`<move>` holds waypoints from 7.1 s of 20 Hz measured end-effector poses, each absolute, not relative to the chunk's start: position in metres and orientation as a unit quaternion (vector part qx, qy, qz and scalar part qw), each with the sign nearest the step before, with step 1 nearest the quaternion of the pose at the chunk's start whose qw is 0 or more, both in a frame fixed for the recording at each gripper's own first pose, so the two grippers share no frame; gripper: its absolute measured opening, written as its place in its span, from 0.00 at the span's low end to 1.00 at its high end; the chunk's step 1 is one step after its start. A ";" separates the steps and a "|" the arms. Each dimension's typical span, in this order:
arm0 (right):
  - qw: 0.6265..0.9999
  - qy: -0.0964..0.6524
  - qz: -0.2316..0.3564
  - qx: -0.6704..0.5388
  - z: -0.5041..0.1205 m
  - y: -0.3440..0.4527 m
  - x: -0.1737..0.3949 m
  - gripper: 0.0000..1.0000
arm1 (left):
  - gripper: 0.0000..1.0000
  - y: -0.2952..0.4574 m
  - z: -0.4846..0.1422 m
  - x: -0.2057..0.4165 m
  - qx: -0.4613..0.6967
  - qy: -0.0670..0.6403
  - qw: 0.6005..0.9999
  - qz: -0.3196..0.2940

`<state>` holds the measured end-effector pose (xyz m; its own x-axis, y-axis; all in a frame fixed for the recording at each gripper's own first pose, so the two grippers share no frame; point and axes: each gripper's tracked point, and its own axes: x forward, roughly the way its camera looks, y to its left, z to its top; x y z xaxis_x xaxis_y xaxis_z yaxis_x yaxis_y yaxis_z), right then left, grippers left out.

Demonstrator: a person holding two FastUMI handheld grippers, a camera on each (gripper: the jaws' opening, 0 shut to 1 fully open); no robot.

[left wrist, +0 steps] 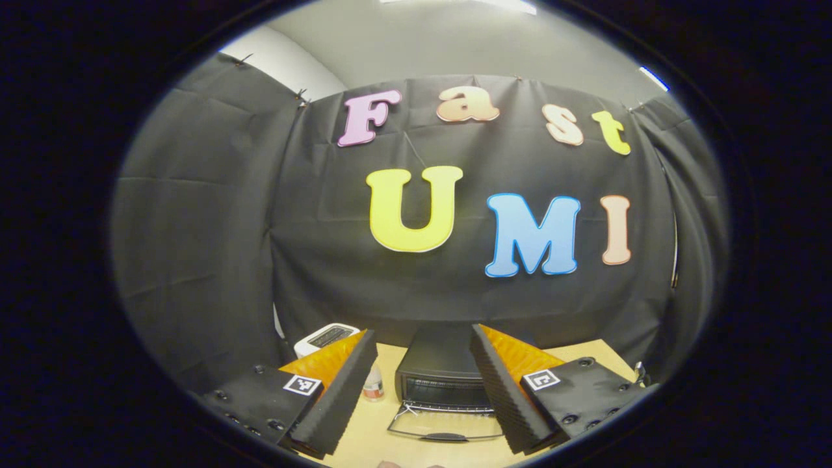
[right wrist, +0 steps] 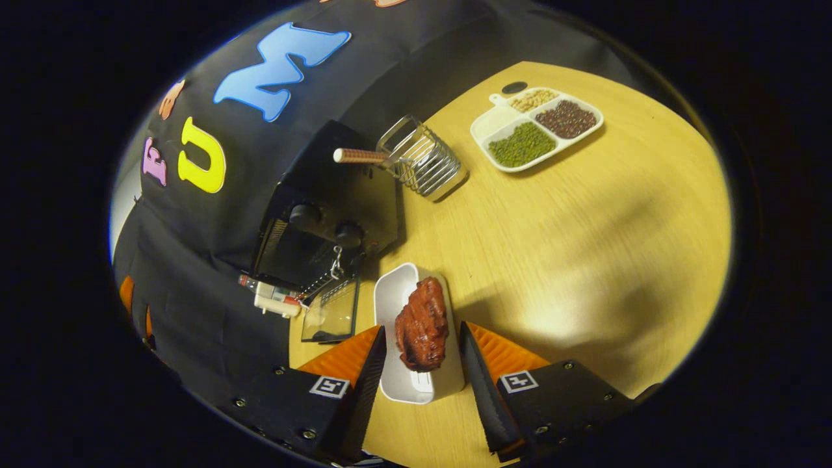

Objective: Open the electric oven with the left hand, put the food in, and close the electric oven.

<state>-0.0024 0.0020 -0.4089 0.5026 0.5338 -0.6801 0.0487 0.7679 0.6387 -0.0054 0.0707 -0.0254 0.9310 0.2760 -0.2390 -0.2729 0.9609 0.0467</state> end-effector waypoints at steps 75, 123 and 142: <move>0.881 0.363 0.035 0.300 -0.359 0.193 0.113 0.83 | 1.00 0.198 -0.060 0.014 -0.050 0.130 0.990 0.027; 1.000 0.026 -0.015 0.009 -0.041 -0.021 0.020 0.98 | 0.98 0.019 -0.376 -0.043 -0.020 0.531 0.847 -0.032; 0.996 0.056 -0.066 0.012 -0.064 -0.045 0.013 0.98 | 1.00 0.025 -0.469 -0.047 -0.005 0.641 0.767 -0.038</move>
